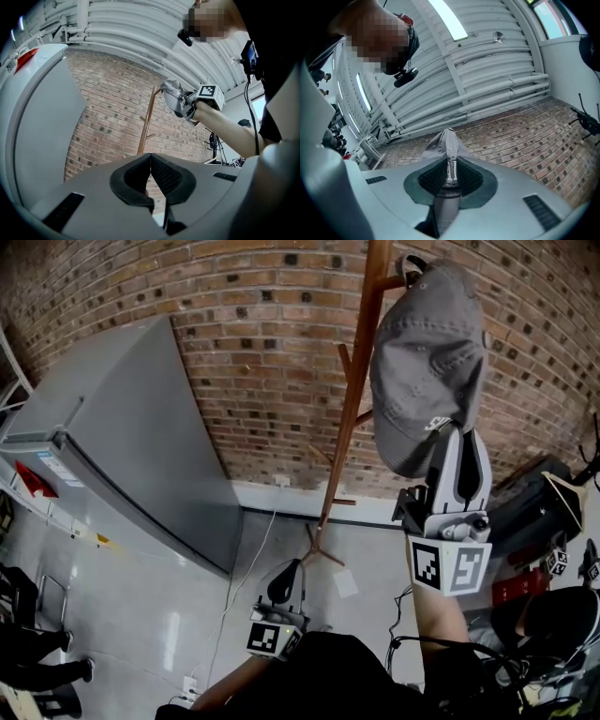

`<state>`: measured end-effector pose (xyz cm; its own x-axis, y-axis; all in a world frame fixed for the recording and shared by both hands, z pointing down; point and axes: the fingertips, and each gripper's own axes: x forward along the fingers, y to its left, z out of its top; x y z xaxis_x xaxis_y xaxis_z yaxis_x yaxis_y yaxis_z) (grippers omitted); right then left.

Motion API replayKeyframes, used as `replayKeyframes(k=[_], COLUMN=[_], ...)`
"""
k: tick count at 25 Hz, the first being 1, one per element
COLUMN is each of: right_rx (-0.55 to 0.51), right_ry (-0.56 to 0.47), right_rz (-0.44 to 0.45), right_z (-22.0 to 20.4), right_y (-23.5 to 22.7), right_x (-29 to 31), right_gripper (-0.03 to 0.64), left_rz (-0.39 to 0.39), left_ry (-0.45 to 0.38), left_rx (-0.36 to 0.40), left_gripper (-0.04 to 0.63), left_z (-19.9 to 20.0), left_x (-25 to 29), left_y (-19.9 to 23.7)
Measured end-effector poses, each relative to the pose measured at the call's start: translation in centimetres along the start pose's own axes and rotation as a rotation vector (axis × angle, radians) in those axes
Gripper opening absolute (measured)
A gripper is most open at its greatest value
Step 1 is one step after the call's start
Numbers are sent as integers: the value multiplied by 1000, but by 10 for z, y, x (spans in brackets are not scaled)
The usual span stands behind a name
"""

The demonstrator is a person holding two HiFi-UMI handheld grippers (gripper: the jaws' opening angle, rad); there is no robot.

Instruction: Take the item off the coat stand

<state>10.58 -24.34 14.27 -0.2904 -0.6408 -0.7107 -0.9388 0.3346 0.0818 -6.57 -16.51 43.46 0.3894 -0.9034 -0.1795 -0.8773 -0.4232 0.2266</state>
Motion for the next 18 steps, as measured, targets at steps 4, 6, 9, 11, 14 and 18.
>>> replayKeyframes(k=[4, 6, 9, 11, 14, 18], right_rx=[-2, 2, 9, 10, 4, -12], right_ry=[5, 14, 28, 32, 32, 17], right_rz=[-4, -8, -14, -17, -15, -7], right_z=[0, -1, -5, -6, -2, 7], right_y=[0, -1, -1, 1, 4, 5], right_x=[-8, -13, -22, -26, -29, -27], right_gripper=[64, 64, 64, 64, 64, 64], left_rz=[-2, -4, -2, -2, -7, -7], left_ry=[-29, -34, -31, -21, 12, 29], left_rx=[-17, -17, -26, -23, -19, -18], left_gripper=[17, 17, 17, 16, 17, 17], left_z=[-1, -1, -2, -2, -3, -8], left_x=[-3, -4, -7, -9, -12, -16], left_y=[-1, -2, -4, -4, -7, -9])
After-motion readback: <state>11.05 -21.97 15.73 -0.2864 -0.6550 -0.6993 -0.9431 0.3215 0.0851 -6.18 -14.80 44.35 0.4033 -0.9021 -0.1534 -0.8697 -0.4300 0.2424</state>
